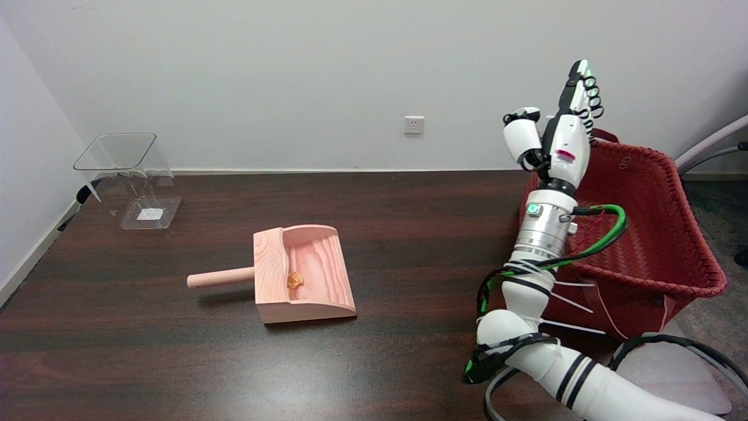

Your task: Place the broom into the brown storage basket.

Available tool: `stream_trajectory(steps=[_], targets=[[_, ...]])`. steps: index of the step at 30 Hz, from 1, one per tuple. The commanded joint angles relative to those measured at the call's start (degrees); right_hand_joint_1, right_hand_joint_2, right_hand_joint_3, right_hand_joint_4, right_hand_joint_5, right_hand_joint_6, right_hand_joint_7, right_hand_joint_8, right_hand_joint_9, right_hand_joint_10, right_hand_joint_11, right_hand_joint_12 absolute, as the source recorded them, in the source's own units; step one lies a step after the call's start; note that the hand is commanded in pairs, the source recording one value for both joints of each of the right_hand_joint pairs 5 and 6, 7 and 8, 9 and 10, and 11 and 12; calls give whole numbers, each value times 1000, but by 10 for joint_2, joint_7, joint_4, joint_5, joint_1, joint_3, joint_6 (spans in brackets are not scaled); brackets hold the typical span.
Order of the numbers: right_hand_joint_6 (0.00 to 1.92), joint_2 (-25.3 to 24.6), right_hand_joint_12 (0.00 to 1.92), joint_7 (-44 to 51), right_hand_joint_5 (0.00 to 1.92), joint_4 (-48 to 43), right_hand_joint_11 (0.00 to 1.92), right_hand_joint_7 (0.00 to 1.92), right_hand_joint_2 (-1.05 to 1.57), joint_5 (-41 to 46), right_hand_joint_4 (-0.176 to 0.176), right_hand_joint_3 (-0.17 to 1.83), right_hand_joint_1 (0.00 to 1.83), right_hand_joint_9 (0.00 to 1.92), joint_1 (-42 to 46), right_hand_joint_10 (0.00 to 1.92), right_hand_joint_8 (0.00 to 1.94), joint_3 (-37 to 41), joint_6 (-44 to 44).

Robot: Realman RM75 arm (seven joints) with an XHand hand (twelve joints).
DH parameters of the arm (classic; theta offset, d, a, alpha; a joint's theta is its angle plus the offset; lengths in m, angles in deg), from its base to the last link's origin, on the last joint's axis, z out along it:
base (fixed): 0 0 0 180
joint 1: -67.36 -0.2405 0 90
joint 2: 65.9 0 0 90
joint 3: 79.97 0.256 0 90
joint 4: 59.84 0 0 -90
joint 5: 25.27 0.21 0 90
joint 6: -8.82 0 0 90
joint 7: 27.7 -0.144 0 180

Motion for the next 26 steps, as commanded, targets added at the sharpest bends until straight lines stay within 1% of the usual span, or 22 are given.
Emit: stream_trajectory(steps=[1, 4, 6, 10, 12, 19, 21, 26], targets=[[0, 19, 0, 45, 0, -111, 0, 0, 1166, -33, 0, 1216, 276, 0, 50, 0, 0, -1, -56], [0, 32, 0, 45, 0, -128, 0, 0, 1156, -37, 0, 1159, 271, 0, 62, 0, 0, -3, -65], [0, 37, 0, 45, 0, -137, 0, 5, 1155, -39, 0, 1164, 301, 0, 70, 0, 5, -4, -73], [0, 48, 0, 45, 0, -160, 0, 90, 1152, -40, 0, 1172, 326, 0, 83, 0, 90, -4, -98], [0, 51, 0, 43, 0, -167, 0, 71, 1186, -41, 0, 1089, 359, 0, 90, 0, 71, -5, -124], [0, 71, 0, 10, 0, -161, 0, 46, 1208, -49, 0, 911, 376, 0, 98, 0, 46, -5, -180], [0, 82, 0, 3, 0, -161, 0, 49, 1206, -43, 0, 910, 378, 0, 103, 0, 49, -5, -195], [0, 86, 0, -14, 0, -136, 0, 48, 1217, -34, 0, 923, 375, 0, 107, 0, 48, -5, -244]])
